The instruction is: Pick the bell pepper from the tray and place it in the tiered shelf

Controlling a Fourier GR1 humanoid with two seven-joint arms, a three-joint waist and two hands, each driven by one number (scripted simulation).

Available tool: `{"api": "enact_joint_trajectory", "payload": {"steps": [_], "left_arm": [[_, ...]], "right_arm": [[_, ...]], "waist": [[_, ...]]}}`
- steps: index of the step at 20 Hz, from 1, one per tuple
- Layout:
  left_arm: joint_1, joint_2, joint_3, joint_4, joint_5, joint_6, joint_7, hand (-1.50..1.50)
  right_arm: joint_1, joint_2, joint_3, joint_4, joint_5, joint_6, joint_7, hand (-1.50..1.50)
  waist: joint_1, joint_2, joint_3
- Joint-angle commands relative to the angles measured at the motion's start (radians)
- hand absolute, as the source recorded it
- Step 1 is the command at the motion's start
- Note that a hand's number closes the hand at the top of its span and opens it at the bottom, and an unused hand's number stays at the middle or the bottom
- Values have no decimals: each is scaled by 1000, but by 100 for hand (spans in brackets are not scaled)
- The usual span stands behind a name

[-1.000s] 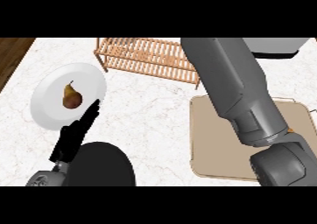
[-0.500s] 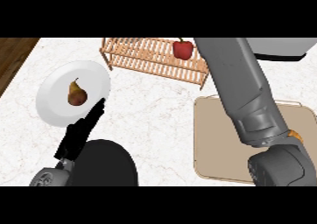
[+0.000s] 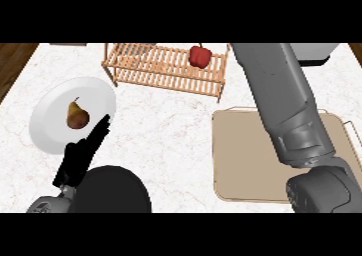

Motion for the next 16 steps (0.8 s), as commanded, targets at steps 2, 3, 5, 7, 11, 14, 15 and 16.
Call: {"api": "enact_joint_trajectory", "payload": {"steps": [2, 3, 5, 7, 11, 14, 15, 16], "left_arm": [[35, 1, 21, -4, 9, 12, 23, 0], [89, -13, 12, -4, -10, 38, -24, 0], [56, 21, 55, -33, 22, 23, 22, 0], [98, 41, 62, -16, 31, -10, -35, 0], [120, -16, 33, 6, -11, 49, -61, 0], [118, 3, 39, -34, 0, 39, -4, 0], [116, 11, 51, -44, 14, 30, 9, 0], [149, 25, 52, -59, 22, 10, -17, 0]], "right_arm": [[58, 13, -1, -62, 72, -166, 101, -150], [88, -1, -7, -75, 84, -150, 130, -150], [161, 3, 6, -154, 103, -110, 151, -150], [238, 14, 24, -254, 112, -46, 179, -150], [360, 6, 99, -473, 141, 99, 207, -150], [503, 0, 137, -636, 112, 203, 203, -150], [521, 10, 157, -706, 143, 234, 257, -150], [587, 10, 179, -748, 132, 274, 238, -150]], "waist": [[-66, -27, 0], [-72, -31, 0], [-92, -37, 0], [-99, -39, 0], [-114, -40, -1], [-137, -48, 1], [-122, -43, 0], [-122, -45, 0]]}}
